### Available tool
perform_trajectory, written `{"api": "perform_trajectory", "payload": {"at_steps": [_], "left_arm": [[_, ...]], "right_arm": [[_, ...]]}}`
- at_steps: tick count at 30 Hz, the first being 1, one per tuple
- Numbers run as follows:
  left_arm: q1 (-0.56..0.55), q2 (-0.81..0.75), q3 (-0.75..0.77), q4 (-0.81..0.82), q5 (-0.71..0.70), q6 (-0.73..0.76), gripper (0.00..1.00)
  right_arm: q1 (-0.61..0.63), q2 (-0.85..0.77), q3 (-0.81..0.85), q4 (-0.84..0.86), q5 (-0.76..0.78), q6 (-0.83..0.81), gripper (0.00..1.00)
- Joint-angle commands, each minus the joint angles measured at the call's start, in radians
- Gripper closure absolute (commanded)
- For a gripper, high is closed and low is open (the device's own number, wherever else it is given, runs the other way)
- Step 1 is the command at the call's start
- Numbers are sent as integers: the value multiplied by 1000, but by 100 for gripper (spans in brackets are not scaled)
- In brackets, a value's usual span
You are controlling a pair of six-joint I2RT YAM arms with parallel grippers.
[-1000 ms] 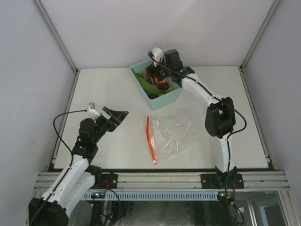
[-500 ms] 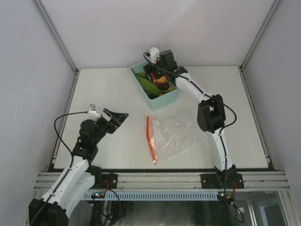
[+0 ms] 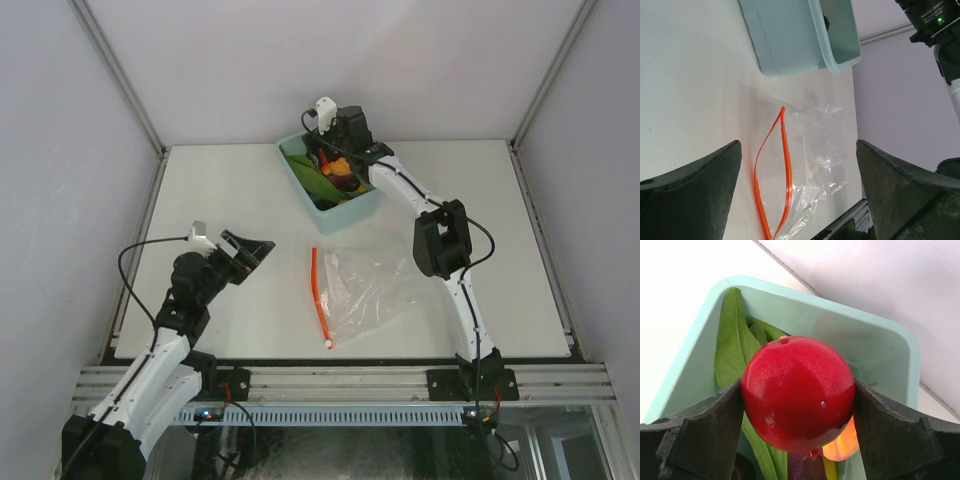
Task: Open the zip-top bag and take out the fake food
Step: Place the fake fruit in the bin.
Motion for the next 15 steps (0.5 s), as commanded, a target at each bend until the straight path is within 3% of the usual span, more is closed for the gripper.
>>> {"api": "perform_trajectory", "payload": {"at_steps": [1,15], "left_arm": [[9,9,-14,56,26,-9,2],[9,46,3,65,44,-2,2]], "right_arm": [[2,21,64,90,32,-29,93],[-10,87,94,143,51,-58,87]]}}
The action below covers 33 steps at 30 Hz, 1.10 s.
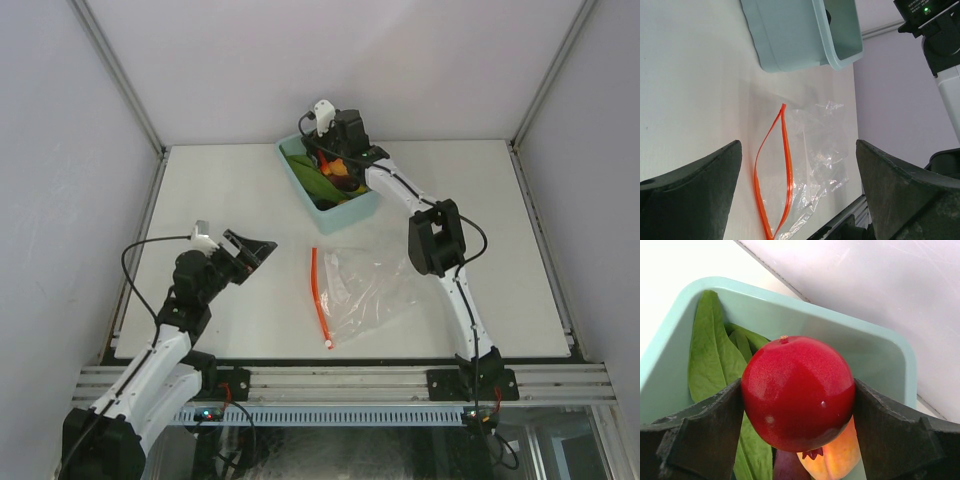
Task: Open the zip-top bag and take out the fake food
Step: Place the fake fruit in the bin.
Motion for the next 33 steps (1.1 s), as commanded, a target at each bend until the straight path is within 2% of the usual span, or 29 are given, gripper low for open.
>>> {"api": "perform_trajectory", "payload": {"at_steps": [1,6,13,17,24,33], "left_arm": [[8,8,4,41,23,-1,2],[8,20,8,48,29,-2,2],[8,24,5,50,36,-5,2],[9,19,2,51,37,-9,3],[8,5,3,42,35,-9,2],[8,-32,-3,38,32,-13,2]], "right_arm": [[-6,8,49,68,14,-22,86],[-12,18,49,68,10,-23,82],[-19,27,49,71,5,-27,70],[-20,28,48,70,-2,-31,59],[-19,24,47,65,-14,-39,33],[-24,-15,18,66,-21,-39,15]]}}
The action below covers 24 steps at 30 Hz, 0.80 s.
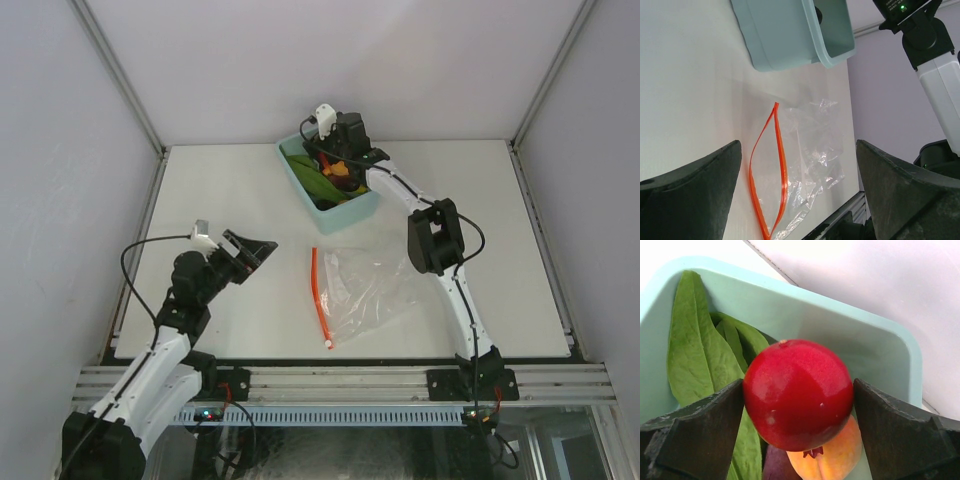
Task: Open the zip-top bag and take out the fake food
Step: Place the fake fruit in the bin, then reset both arms
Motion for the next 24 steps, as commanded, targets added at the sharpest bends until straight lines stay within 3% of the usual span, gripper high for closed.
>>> {"api": "perform_trajectory", "payload": {"at_steps": [1,3,11,17,24], "left_arm": [[9,-21,0,31,13,-12,2],[9,-24,6,28,17,-12,2],[8,-74,3,-4,20,-16,1],[7,-134,7,-23,21,18,0],[-26,-151,31,-46,19,61,5]], "right_arm": [[-9,-54,12,52,-11,-5,7],[-11,-63,6,46,-19,-1,0],[-14,-119,12,0,-57,-6,0],[-38,-289,-30,-142,-276,-107,0],[-113,-594,-265,-204,-611,-46,0]]}}
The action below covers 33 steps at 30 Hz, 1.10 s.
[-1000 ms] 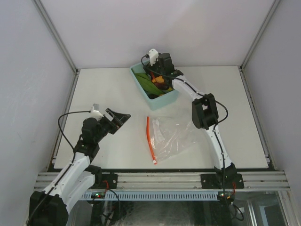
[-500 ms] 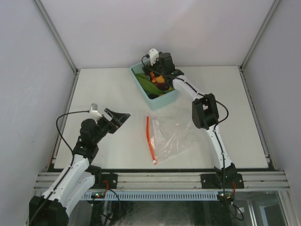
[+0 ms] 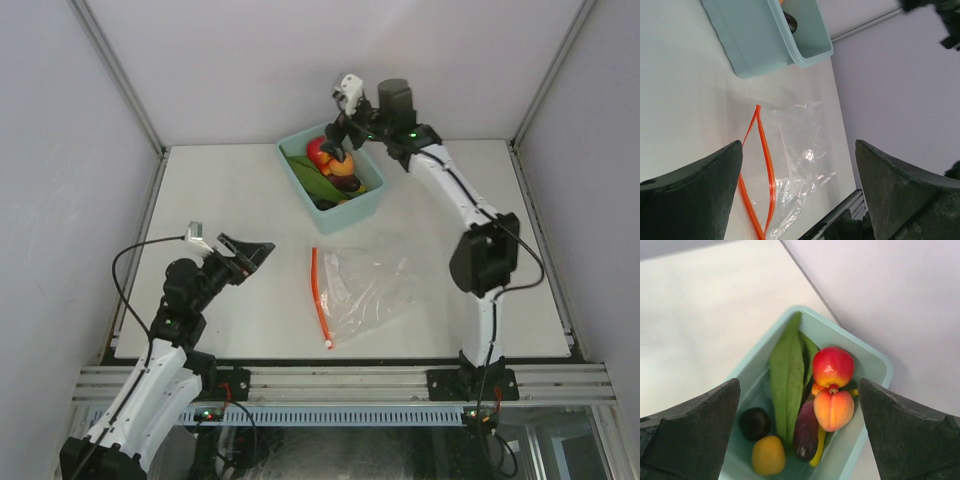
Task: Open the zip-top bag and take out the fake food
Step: Reset both arms
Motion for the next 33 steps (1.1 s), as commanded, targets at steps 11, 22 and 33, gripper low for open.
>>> {"api": "perform_trajectory", "payload": {"at_steps": [11,22,33], "left_arm": [[-206,32,130,-162,-164,134,12],[-251,-9,471,-419,-275,285,10],[-251,156,997,-723,-301,394,0]], "right_arm": [[-243,-685,-482,-253,-486,35,0],[-759,-1055,-723,-256,-600,326,0],[-830,-1093,-417,-364,-294,514,0]]}}
